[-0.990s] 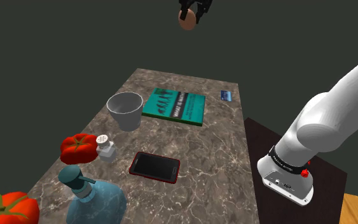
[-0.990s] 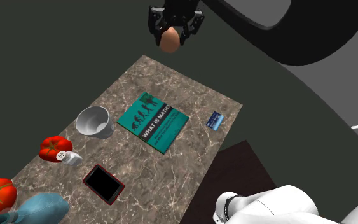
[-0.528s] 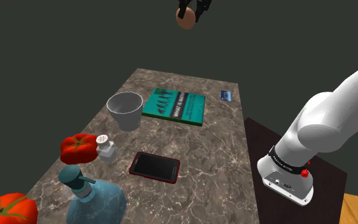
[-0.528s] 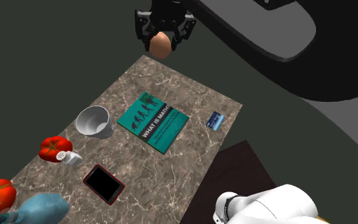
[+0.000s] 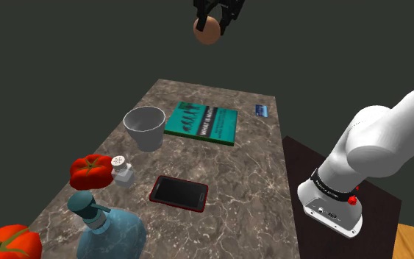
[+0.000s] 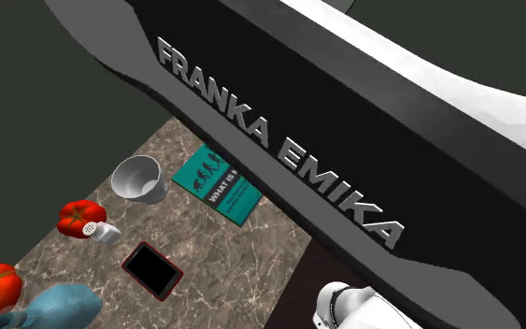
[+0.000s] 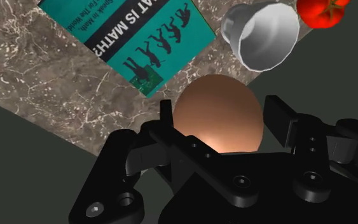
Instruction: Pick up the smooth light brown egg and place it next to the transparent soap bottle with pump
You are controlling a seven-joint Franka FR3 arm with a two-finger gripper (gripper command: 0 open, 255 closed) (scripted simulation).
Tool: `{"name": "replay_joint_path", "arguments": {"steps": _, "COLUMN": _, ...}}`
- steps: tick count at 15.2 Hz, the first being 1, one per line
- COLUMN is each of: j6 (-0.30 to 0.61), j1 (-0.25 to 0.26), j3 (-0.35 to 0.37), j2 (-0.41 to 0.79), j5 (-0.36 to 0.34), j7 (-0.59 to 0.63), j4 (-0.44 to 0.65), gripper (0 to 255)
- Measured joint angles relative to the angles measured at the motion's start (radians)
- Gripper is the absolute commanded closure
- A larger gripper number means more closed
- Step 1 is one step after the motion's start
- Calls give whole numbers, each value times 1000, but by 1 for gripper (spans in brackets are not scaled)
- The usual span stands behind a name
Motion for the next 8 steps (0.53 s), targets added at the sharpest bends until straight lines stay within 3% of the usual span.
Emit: {"name": "replay_joint_path", "arguments": {"steps": 8, "j6": 18, "j1": 55, "j3": 135, "j2": -57, "j5": 19, "j7": 182, "j4": -37, "gripper": 255}}
